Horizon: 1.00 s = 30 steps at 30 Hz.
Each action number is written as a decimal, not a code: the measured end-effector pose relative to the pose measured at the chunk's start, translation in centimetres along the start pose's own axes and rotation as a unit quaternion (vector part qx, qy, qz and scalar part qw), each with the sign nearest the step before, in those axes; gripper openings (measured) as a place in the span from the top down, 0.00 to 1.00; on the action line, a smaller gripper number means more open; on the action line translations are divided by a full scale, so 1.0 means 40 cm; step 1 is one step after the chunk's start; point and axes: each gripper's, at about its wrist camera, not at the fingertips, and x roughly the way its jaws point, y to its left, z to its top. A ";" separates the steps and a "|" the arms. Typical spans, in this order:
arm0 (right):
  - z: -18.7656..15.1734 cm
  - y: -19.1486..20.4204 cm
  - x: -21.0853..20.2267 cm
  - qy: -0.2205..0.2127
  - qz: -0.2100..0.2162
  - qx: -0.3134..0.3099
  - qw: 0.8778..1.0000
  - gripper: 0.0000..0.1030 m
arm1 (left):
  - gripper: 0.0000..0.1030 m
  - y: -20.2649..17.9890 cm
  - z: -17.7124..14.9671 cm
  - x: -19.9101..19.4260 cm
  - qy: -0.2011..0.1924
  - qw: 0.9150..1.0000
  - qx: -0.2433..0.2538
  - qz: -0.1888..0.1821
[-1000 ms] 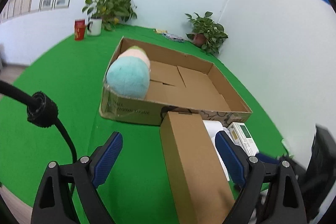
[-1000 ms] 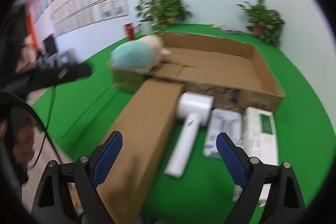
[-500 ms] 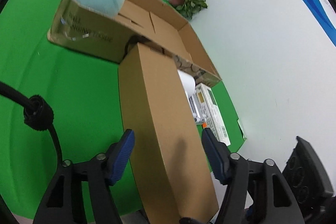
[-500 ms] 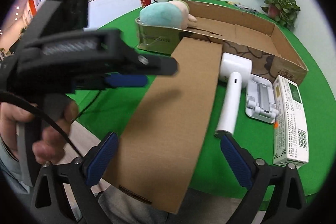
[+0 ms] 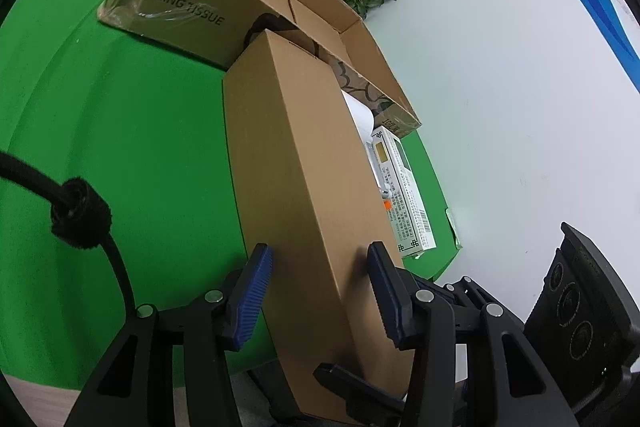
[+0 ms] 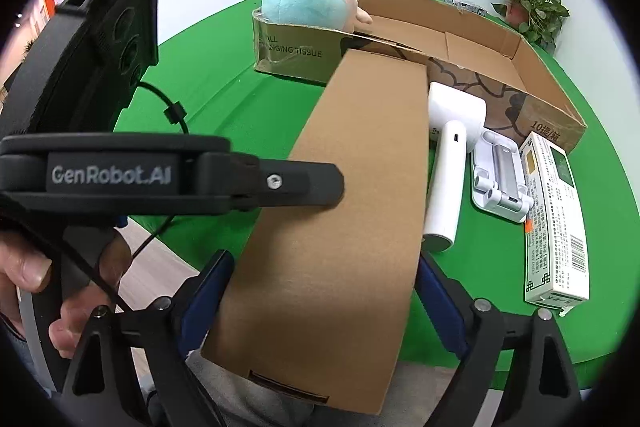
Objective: Organize objects
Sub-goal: 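Grasp the long brown box's side wall with the left gripper and lift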
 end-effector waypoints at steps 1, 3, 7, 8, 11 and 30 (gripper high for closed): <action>0.003 -0.003 -0.002 0.004 0.004 0.004 1.000 0.17 | 0.52 0.009 -0.001 -0.007 -0.001 1.000 -0.004 -0.003; 0.006 -0.013 -0.009 0.006 0.024 0.019 1.000 0.18 | 0.48 0.020 -0.009 -0.016 -0.005 1.000 -0.010 -0.003; 0.006 -0.021 -0.021 0.008 0.087 0.054 0.995 0.18 | 0.36 0.041 -0.024 -0.049 -0.025 0.999 -0.020 0.012; 0.007 -0.020 -0.020 0.008 0.102 0.058 0.993 0.18 | 0.35 0.049 -0.029 -0.057 -0.031 0.999 -0.025 0.014; 0.016 -0.017 -0.014 0.020 0.159 0.073 0.984 0.18 | 0.34 0.072 -0.042 -0.081 -0.039 0.998 -0.044 0.007; 0.008 -0.052 0.022 0.049 0.303 0.108 0.946 0.14 | 0.51 -0.019 0.013 -0.114 -0.049 0.997 -0.013 0.060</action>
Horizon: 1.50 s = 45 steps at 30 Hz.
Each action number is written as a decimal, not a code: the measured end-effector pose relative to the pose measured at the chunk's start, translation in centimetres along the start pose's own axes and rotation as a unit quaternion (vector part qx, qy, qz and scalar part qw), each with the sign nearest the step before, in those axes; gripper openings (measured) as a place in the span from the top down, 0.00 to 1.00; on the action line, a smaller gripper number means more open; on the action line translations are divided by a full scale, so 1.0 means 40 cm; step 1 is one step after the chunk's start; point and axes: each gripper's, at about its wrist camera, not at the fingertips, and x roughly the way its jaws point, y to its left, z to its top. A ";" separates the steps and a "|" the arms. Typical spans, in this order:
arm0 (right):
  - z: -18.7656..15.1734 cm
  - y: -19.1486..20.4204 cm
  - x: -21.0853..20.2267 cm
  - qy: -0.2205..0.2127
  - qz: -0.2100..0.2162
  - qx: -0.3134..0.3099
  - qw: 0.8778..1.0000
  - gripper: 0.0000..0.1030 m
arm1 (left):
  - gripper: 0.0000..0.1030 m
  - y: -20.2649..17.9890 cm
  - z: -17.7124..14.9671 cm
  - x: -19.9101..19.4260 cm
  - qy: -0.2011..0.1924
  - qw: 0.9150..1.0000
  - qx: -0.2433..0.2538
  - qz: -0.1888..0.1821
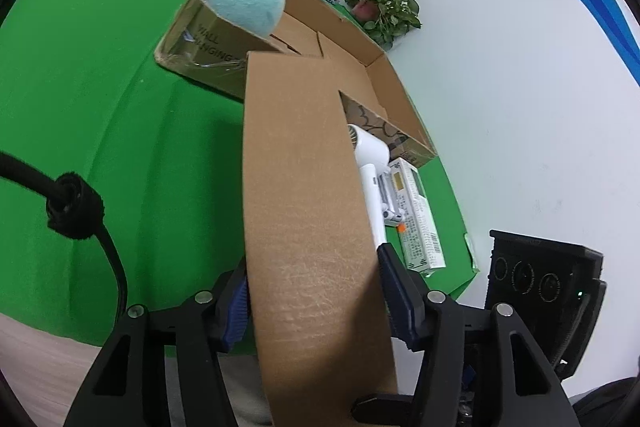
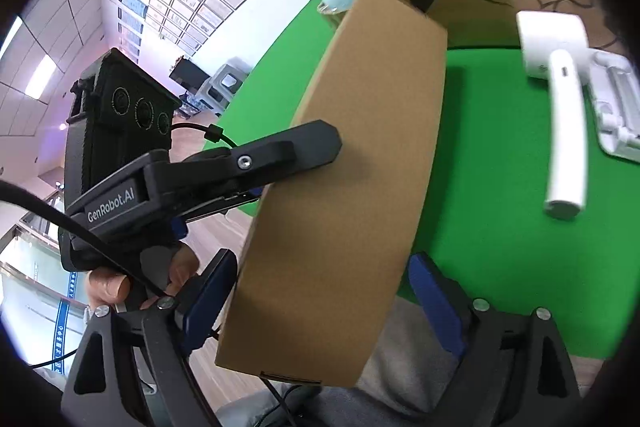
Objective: Organize objects
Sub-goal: 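Grasp the long brown box's side wall with the left gripper and lift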
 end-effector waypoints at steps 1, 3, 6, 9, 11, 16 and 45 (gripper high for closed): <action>0.001 -0.003 -0.006 0.001 -0.005 -0.001 1.000 0.14 | 0.64 -0.010 0.002 0.001 -0.001 1.000 0.001 0.001; 0.003 -0.007 -0.021 0.003 -0.025 -0.006 1.000 0.14 | 0.71 -0.028 0.009 -0.003 -0.006 1.000 0.008 0.008; 0.008 -0.008 -0.052 -0.003 -0.052 -0.024 0.998 0.14 | 0.72 -0.059 0.007 0.011 0.000 1.000 0.022 0.000; 0.005 -0.002 -0.082 -0.013 -0.063 -0.035 0.997 0.14 | 0.76 -0.098 -0.005 0.025 0.008 0.999 0.041 -0.009; 0.000 0.008 -0.094 -0.019 -0.063 -0.041 0.997 0.14 | 0.76 -0.121 -0.019 0.033 0.016 0.998 0.052 -0.010; 0.002 0.008 -0.142 -0.032 -0.076 -0.058 0.995 0.14 | 0.76 -0.189 0.015 0.119 0.032 0.997 0.074 -0.010; -0.005 -0.020 -0.059 -0.026 -0.213 -0.083 0.973 0.82 | 0.51 -0.043 -0.032 0.052 -0.022 0.993 0.080 0.089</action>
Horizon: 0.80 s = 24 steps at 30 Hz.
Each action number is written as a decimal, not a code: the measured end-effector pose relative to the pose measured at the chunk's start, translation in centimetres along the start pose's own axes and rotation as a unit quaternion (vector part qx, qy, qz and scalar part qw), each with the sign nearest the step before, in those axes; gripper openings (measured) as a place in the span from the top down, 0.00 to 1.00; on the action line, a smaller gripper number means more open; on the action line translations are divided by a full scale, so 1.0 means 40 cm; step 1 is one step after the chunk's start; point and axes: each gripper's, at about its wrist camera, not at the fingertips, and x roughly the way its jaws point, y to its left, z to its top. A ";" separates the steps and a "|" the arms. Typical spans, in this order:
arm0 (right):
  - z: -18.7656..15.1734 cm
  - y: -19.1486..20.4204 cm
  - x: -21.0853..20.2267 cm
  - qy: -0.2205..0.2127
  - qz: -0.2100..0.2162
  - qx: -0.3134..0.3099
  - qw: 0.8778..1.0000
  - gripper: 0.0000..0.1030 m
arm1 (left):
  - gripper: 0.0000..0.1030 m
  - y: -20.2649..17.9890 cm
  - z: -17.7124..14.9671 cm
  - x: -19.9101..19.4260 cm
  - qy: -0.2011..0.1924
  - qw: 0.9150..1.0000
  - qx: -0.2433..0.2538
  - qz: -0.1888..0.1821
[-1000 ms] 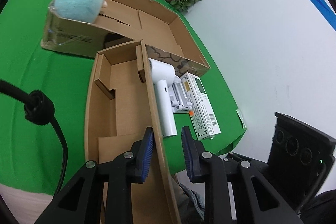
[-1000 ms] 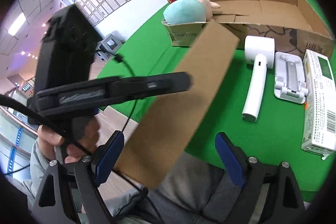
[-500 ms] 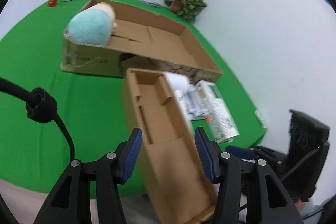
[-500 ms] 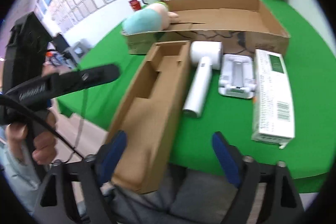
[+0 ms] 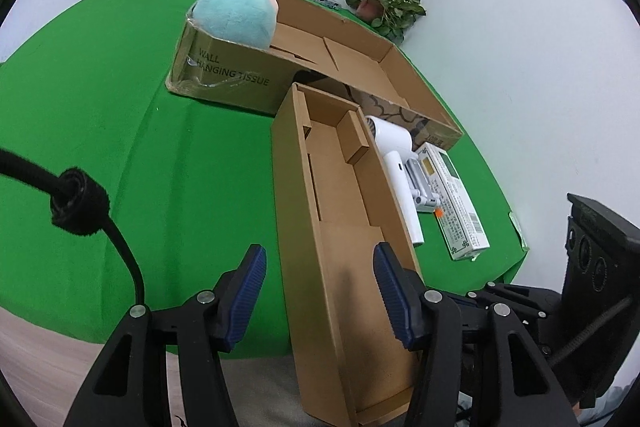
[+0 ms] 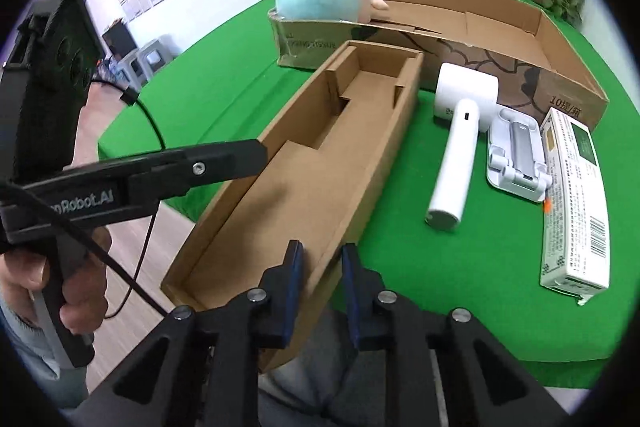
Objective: Organize objects
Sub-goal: 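Grasp the long brown box's side wall with the left gripper and lift, then carry the long brown box with the left gripper over the open box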
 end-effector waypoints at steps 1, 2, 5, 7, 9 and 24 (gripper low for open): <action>0.006 -0.005 0.005 -0.002 -0.003 0.011 1.000 0.82 | 0.53 0.006 0.007 0.004 0.000 1.000 -0.002 -0.002; 0.014 -0.009 0.009 -0.006 -0.007 0.019 1.000 0.82 | 0.54 0.009 0.013 0.008 0.001 1.000 -0.005 0.005; 0.036 -0.011 0.019 -0.016 -0.030 0.027 0.999 0.84 | 0.60 0.012 0.024 0.032 0.005 1.000 -0.012 0.013; 0.052 -0.013 0.027 -0.018 -0.040 0.032 0.999 0.86 | 0.64 0.010 0.027 0.047 0.011 1.000 -0.011 0.014; 0.060 -0.014 0.031 -0.020 -0.047 0.033 0.998 0.87 | 0.67 0.006 0.033 0.058 0.015 1.000 -0.009 0.017; 0.087 -0.027 0.057 -0.029 -0.030 0.041 0.998 0.87 | 0.79 -0.011 0.036 0.113 0.032 0.998 -0.015 0.060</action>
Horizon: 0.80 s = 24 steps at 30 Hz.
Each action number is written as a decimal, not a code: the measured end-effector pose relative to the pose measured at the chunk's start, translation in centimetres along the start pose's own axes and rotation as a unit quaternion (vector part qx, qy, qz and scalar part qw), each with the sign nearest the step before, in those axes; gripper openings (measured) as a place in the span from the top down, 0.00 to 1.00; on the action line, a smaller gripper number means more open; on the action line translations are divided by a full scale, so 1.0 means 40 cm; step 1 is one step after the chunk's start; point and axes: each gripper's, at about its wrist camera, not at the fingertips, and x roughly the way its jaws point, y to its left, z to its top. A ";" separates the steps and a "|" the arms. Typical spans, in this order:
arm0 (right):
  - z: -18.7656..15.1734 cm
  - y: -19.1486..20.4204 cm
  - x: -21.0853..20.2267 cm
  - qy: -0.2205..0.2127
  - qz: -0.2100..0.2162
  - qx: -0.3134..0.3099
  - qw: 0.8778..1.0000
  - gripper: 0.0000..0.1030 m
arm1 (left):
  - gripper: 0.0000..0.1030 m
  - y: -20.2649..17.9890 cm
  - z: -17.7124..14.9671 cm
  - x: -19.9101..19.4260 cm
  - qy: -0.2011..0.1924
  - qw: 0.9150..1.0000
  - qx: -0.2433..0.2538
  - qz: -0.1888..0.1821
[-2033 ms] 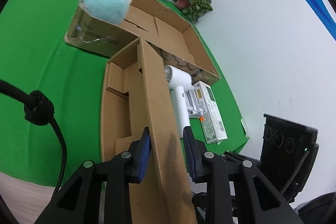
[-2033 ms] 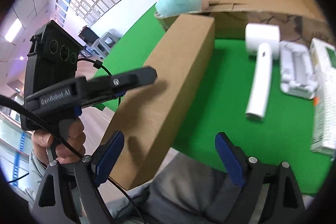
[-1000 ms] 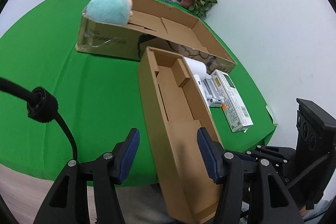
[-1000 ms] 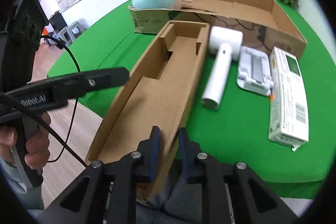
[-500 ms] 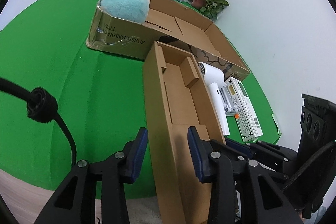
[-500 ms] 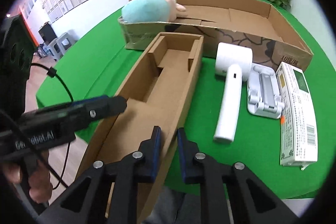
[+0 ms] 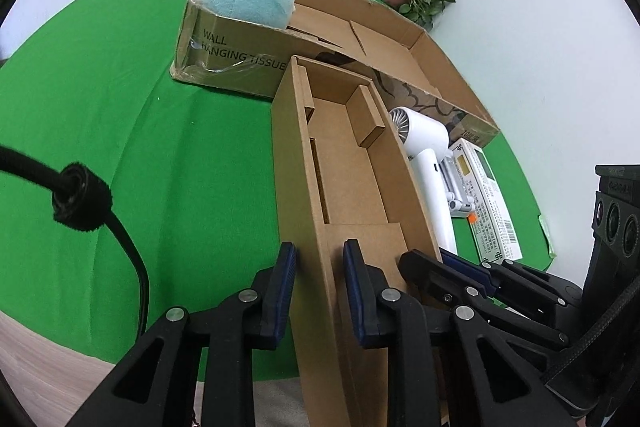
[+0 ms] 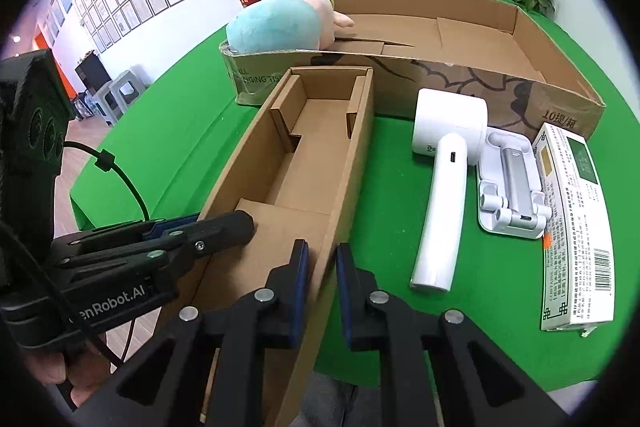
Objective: Organize objects
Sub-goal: 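Carry the long brown box with the left gripper over the open box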
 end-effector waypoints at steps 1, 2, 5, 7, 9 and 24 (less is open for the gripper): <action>-0.002 -0.003 0.000 -0.002 0.003 -0.001 1.000 0.87 | 0.79 -0.004 -0.001 0.000 0.001 1.000 0.000 0.002; -0.005 -0.005 -0.002 -0.003 0.006 -0.001 1.000 0.87 | 0.79 -0.007 -0.003 -0.001 0.002 1.000 0.001 0.005; -0.009 -0.008 -0.008 0.004 0.011 0.005 1.000 0.87 | 0.80 -0.017 -0.016 -0.007 0.000 1.000 -0.005 0.013; -0.014 -0.004 -0.013 0.007 0.011 0.003 1.000 0.87 | 0.83 -0.036 -0.028 -0.015 -0.003 0.999 0.005 0.034; -0.024 -0.005 -0.019 0.006 0.013 0.004 1.000 0.88 | 0.89 -0.055 -0.037 -0.022 -0.008 0.998 0.014 0.054; 0.029 -0.011 -0.186 -0.115 -0.004 0.003 0.993 0.88 | 0.90 -0.199 0.036 -0.169 -0.118 0.988 0.084 0.057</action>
